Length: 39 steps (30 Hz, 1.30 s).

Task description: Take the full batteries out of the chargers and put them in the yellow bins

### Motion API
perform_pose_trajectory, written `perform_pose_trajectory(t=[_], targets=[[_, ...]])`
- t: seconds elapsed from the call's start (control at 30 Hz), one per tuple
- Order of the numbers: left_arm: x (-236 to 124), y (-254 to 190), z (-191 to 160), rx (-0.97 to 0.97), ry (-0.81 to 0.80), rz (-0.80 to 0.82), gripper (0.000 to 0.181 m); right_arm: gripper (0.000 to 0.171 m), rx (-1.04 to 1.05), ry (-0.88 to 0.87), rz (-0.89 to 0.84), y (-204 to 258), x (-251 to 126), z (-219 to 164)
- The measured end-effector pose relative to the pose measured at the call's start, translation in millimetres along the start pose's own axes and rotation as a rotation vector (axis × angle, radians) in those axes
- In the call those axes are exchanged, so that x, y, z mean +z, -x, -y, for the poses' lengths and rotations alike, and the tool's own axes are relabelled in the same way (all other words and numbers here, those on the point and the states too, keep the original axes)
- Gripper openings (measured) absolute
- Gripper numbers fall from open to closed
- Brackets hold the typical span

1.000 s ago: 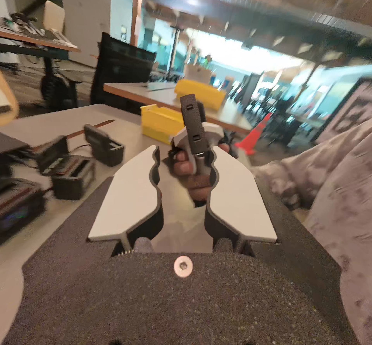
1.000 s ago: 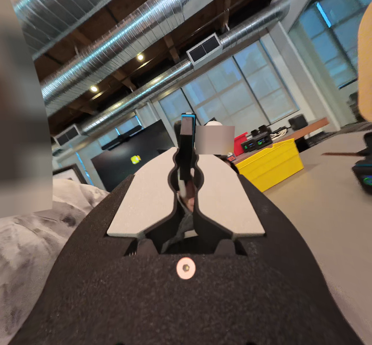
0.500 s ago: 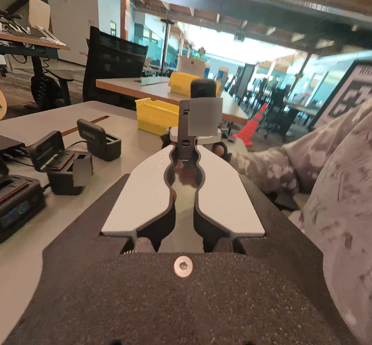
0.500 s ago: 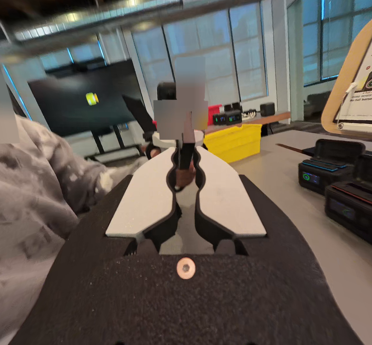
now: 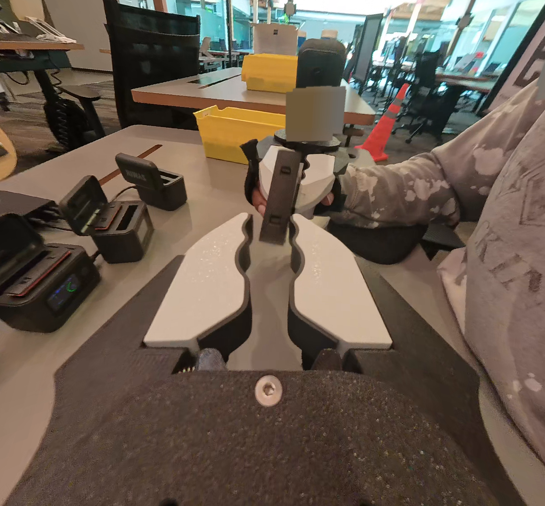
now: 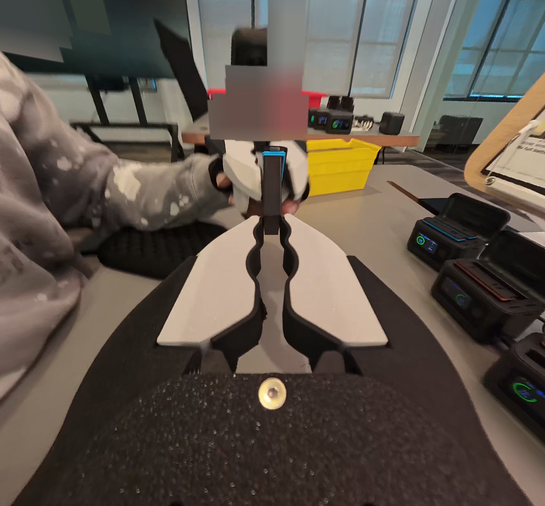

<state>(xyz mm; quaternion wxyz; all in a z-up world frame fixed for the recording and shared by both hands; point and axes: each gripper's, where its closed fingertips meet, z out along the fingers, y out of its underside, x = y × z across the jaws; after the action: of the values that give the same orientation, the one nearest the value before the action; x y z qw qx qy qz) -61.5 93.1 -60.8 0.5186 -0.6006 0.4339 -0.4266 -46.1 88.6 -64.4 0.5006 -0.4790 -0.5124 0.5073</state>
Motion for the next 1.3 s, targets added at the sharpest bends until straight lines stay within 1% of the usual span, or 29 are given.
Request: perform_pose_trajectory(t=[0.03,0.1,0.17,0.27,0.43,0.53,0.63,0.77,0.83,0.87,0.97,1.03,1.17,1.3], targets=[[-1,0,1,0.026,0.019,0.011,0.029,0.009,-0.018,0.024,0.005,2,1,-3],[-3,0,2,0.086,0.088,0.024,0.031,0.009,-0.051,0.073,0.007,4,4,-12],[-3,-3,-2,0.156,0.18,0.014,0.027,0.009,-0.059,0.089,0.013,6,6,-16],[-3,-6,-10,0.244,0.311,-0.005,0.015,0.009,-0.068,0.093,0.008,6,7,-17],[2,-4,-3,0.294,0.384,-0.021,0.015,0.009,-0.071,0.066,-0.009,2,2,-11],[5,2,4,0.35,0.428,-0.024,0.015,0.01,-0.079,0.043,-0.062,-6,0,-5],[8,26,17,0.422,0.516,0.012,0.015,0.01,-0.078,0.039,-0.173,-25,-7,-1],[11,86,34,0.45,0.681,0.107,0.015,0.01,-0.074,0.019,-0.363,-58,-29,4],[12,120,31,0.436,0.798,0.143,0.015,0.007,-0.075,-0.018,-0.488,-76,-45,11],[14,136,27,0.425,0.85,0.154,0.015,0.0,-0.073,-0.033,-0.56,-86,-55,15],[18,172,10,0.383,0.992,0.16,0.015,0.0,-0.04,-0.045,-0.8,-115,-88,16],[23,189,-1,0.354,1.055,0.156,0.015,0.0,-0.011,-0.046,-0.919,-129,-108,13],[33,208,-16,0.31,1.121,0.143,0.015,0.0,0.023,-0.031,-1.047,-144,-131,6],[37,220,-26,0.272,1.17,0.134,0.015,0.0,0.032,-0.029,-1.068,-150,-140,4]])
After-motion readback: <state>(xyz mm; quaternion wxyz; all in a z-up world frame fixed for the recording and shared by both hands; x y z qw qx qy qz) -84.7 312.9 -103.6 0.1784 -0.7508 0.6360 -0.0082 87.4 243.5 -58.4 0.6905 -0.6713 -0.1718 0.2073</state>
